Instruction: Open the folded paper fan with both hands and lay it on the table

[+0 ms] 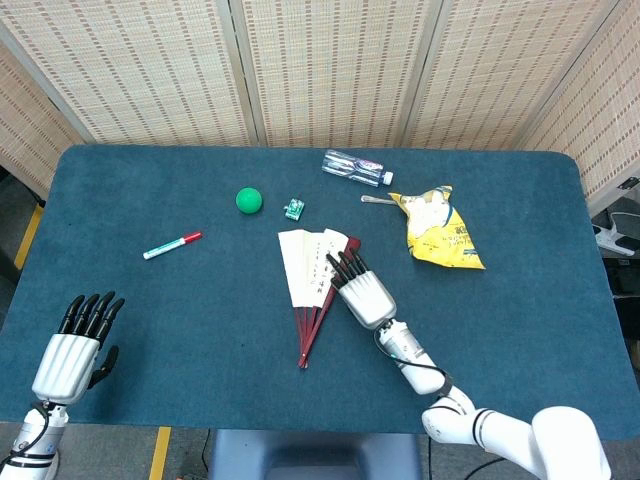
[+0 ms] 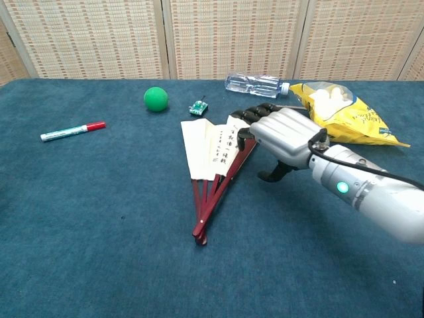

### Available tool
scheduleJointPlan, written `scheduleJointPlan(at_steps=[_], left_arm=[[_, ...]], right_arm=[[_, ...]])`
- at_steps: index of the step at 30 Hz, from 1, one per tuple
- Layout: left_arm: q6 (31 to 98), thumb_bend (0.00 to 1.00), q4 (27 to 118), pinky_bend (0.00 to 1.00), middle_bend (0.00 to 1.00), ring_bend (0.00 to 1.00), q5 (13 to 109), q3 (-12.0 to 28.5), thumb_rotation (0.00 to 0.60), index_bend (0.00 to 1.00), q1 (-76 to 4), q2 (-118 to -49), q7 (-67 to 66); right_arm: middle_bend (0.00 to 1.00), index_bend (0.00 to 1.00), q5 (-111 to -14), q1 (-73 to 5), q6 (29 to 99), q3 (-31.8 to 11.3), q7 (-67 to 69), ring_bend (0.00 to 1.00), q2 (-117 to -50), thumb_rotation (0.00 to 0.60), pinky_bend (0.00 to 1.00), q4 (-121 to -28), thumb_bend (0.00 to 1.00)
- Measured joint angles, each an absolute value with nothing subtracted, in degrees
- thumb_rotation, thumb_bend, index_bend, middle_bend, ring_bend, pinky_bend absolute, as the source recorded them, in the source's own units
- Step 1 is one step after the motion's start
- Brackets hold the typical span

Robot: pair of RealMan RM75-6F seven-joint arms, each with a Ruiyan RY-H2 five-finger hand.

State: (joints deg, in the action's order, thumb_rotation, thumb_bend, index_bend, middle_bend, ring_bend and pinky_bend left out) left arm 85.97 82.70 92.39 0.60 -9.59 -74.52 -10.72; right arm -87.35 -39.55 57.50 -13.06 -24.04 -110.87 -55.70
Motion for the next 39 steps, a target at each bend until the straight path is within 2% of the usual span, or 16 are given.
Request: scheduleJointPlan(at_steps=[10, 14, 20, 23, 32, 39], left_arm=[[85.1, 0.47, 83.1, 0.04, 0.00, 0.00, 91.6, 1.1, 0.600, 0.00, -10.1, -74.1, -10.9], [85.3, 0.47, 83.2, 0.04, 0.00, 0.00, 91.5, 1.3, 0.600, 0.00, -10.1, -74.0, -10.9], [85.7, 0.47, 83.4, 0.04, 0.00, 0.00, 91.6, 1.2, 0.600, 0.00, -9.8, -73.9, -11.3], [85.8, 0.47, 83.6, 0.04, 0.00, 0.00, 91.6, 1.2, 0.600, 0.00, -9.8, -73.9, -11.5], [86.8, 0.47, 84.3, 0.05, 0.00, 0.00, 92.0, 1.2, 0.600, 0.00, -9.4, -73.6, -12.0], [87.2, 0.47, 83.3, 0.05, 0.00, 0.00, 92.3, 1.0, 0.600, 0.00, -9.1, -73.8, -11.2]], right_arm=[[0.00, 0.43, -86.0, -43.0, 57.7, -13.0, -21.4, 0.00, -116.9, 0.600, 0.00, -47.7, 0.25], [0.00, 0.50, -85.6, -43.5, 57.9, -13.1, -20.8, 0.00, -117.9, 0.600, 0.00, -46.4, 0.28], [0.04, 0.60, -85.7, -44.8, 60.1, -13.1, -18.9, 0.00, -121.3, 0.600, 0.00, -40.9, 0.40], [0.05, 0.61, -85.7, -45.7, 60.5, -12.9, -18.2, 0.00, -122.3, 0.600, 0.00, -39.3, 0.46], [0.11, 0.69, -85.8, -46.3, 62.2, -12.2, -18.0, 0.00, -121.5, 0.600, 0.00, -40.1, 0.64], [0.16, 0.78, -86.8, -46.0, 65.4, -11.9, -18.1, 0.00, -118.6, 0.600, 0.00, -44.9, 0.67]])
